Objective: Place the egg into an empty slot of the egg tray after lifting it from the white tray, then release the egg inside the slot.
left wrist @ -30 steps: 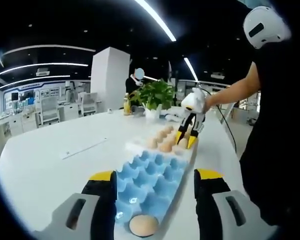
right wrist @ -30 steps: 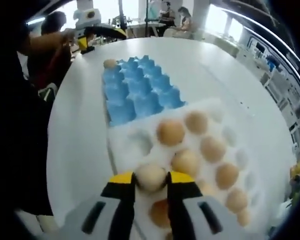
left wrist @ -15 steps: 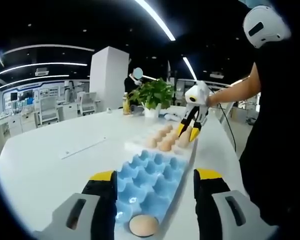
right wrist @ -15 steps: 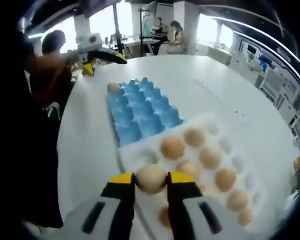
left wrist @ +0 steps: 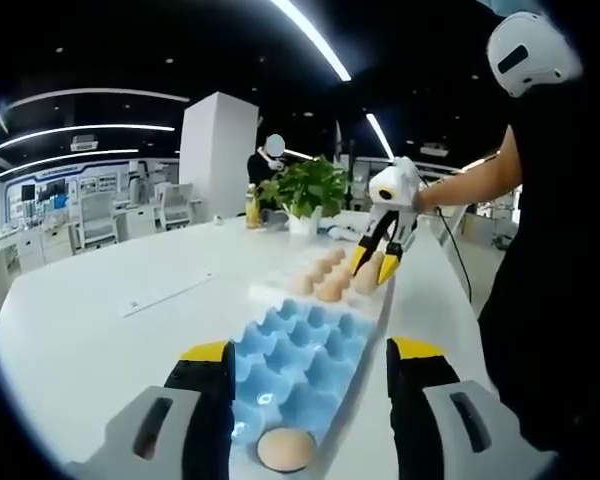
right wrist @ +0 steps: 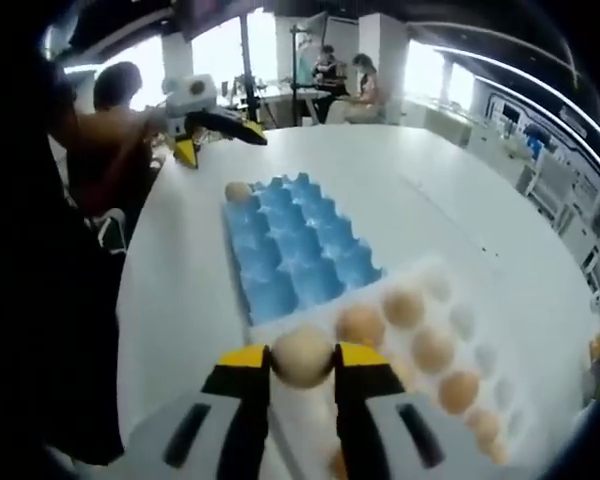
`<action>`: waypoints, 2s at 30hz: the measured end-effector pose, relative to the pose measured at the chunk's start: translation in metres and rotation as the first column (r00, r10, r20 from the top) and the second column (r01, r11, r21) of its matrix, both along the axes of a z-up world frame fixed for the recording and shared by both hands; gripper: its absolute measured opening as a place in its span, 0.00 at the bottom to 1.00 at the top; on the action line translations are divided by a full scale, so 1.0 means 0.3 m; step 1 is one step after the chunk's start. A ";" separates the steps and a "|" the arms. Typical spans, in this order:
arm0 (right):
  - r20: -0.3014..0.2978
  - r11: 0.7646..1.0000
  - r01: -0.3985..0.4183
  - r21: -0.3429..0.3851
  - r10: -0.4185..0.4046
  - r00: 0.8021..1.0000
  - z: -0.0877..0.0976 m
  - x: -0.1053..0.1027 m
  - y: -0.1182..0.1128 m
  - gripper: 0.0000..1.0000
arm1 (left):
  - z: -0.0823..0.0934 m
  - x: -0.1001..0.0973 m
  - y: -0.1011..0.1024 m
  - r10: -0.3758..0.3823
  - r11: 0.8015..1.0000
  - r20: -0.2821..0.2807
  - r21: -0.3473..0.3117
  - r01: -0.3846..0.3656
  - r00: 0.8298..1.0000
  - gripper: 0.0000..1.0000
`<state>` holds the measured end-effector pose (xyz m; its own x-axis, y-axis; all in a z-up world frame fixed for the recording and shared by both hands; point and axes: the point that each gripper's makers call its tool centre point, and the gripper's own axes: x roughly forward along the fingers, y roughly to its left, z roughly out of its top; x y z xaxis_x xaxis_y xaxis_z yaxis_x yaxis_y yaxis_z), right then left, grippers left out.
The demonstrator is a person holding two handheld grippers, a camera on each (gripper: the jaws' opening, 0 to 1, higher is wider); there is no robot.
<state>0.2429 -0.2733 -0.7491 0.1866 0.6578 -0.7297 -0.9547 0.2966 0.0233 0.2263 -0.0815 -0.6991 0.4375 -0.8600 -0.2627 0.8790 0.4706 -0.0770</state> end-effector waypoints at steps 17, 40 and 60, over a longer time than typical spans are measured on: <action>0.012 0.996 -0.071 0.049 0.070 0.997 0.008 -0.019 0.139 0.24 | -0.003 -0.001 0.004 0.007 1.000 -0.005 -0.006 -0.007 1.000 0.61; 0.010 0.986 -0.139 0.093 0.138 0.990 0.010 -0.044 0.283 0.24 | -0.006 0.007 0.010 0.006 1.000 0.001 -0.002 -0.006 1.000 0.62; 0.020 0.972 -0.193 0.137 0.192 0.981 0.027 -0.049 0.417 0.25 | -0.004 0.010 0.016 0.009 1.000 0.005 -0.006 -0.009 1.000 0.61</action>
